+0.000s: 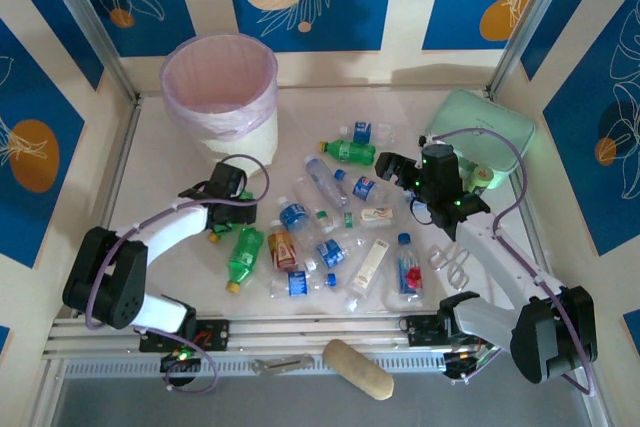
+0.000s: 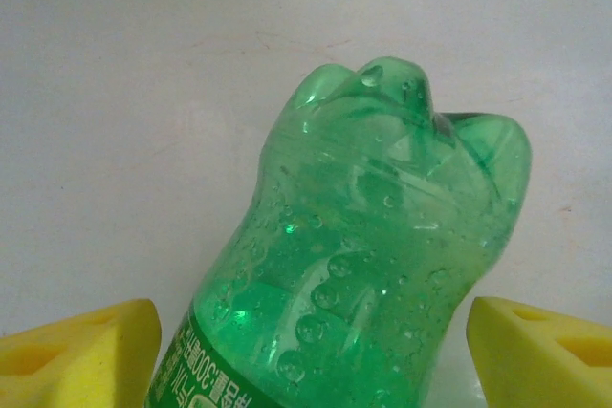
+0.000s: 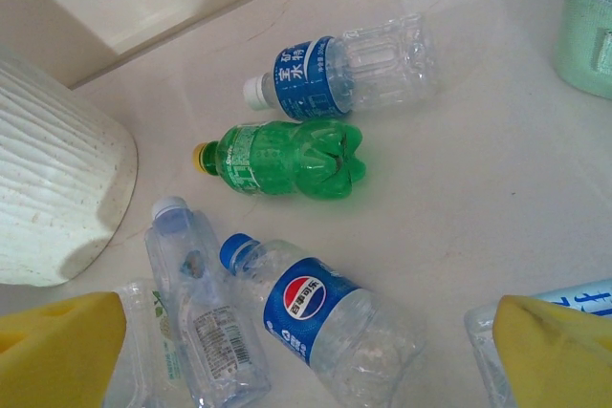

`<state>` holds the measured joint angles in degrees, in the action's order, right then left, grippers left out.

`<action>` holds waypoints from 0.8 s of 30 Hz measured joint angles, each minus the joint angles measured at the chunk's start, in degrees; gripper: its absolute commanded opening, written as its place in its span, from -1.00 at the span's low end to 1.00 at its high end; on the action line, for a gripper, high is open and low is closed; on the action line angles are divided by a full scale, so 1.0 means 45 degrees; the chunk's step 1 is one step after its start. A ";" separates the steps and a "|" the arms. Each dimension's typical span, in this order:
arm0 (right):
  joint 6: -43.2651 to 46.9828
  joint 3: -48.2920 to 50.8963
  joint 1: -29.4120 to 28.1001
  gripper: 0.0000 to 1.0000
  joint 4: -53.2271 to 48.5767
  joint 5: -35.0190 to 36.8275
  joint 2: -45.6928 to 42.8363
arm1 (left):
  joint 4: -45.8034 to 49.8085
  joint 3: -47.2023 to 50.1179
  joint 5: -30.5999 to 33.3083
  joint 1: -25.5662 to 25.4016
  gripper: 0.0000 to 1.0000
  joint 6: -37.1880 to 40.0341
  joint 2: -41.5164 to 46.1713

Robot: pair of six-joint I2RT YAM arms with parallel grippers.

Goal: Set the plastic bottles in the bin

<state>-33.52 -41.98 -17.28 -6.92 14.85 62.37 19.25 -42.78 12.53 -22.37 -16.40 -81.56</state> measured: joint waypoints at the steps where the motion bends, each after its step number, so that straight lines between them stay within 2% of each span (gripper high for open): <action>1: 0.0000 0.0000 -0.0005 0.98 0.0000 0.0000 0.0000 | 0.0049 -0.0024 0.0005 -0.0005 0.66 -0.0005 -0.0068; 6: 0.0005 0.0015 -0.0005 0.98 -0.0015 0.0034 -0.0039 | 0.0408 -0.0539 0.0044 -0.0010 0.61 -0.0005 -0.0991; 14: 0.0005 0.0340 -0.0005 0.98 -0.0097 0.0291 -0.0738 | 0.0505 -0.0641 0.0053 -0.0010 0.18 -0.0015 -0.1151; 21: 0.0005 0.0345 -0.0005 0.98 -0.0097 0.0335 -0.0767 | 0.0515 -0.0646 0.0267 -0.0010 0.00 0.0073 -0.0981; 24: 0.0000 0.0345 -0.0005 0.98 -0.0102 0.0330 -0.0767 | 0.0607 -0.0646 0.0457 -0.0010 -0.01 0.0165 -0.0729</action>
<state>-33.52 -40.42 -17.30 -7.38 16.34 58.92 21.98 -45.69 14.59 -22.41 -15.66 -84.84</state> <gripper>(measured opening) 0.990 0.574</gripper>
